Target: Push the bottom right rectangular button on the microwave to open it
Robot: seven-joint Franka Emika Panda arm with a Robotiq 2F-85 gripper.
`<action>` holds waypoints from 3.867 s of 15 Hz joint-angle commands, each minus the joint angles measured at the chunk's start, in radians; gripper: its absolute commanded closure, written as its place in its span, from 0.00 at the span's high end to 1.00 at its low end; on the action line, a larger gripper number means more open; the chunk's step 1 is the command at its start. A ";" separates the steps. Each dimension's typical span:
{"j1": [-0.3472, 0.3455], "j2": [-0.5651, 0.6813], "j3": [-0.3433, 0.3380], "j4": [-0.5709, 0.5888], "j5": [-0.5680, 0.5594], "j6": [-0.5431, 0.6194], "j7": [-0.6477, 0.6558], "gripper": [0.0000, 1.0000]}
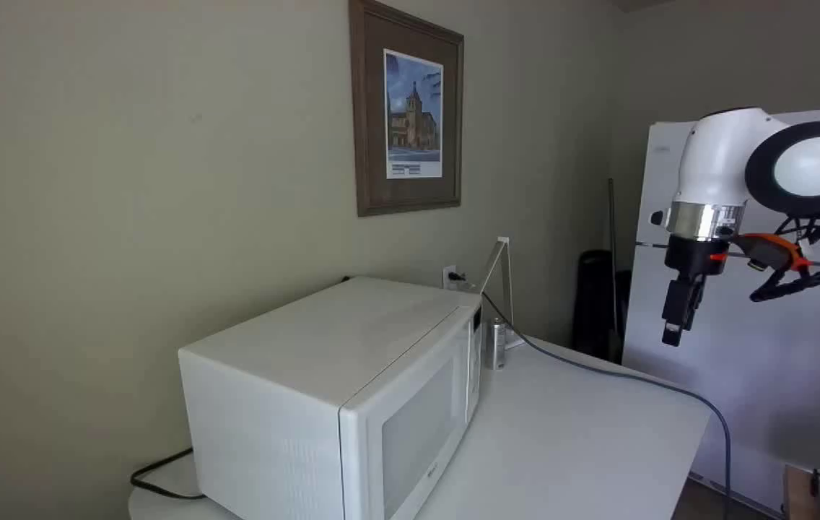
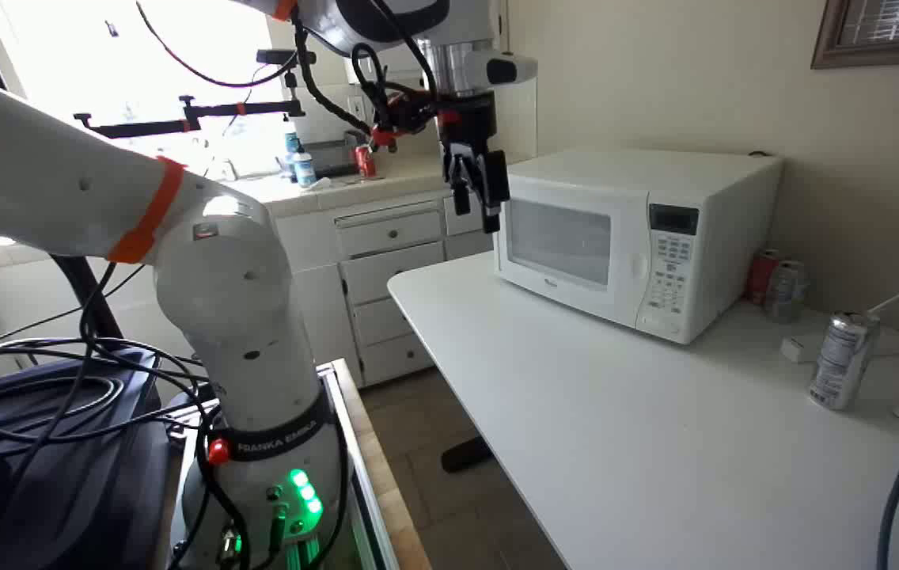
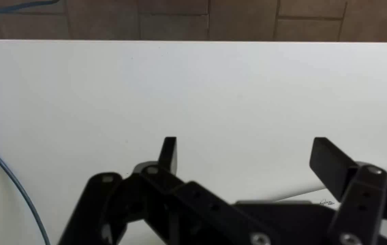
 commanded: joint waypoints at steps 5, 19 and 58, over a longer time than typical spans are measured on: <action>-0.002 0.003 0.001 -0.007 0.001 -0.003 -0.001 1.00; 0.198 0.503 -0.505 0.255 0.305 0.348 -0.723 1.00; -0.290 1.624 -0.207 0.921 1.303 -0.266 -1.015 0.33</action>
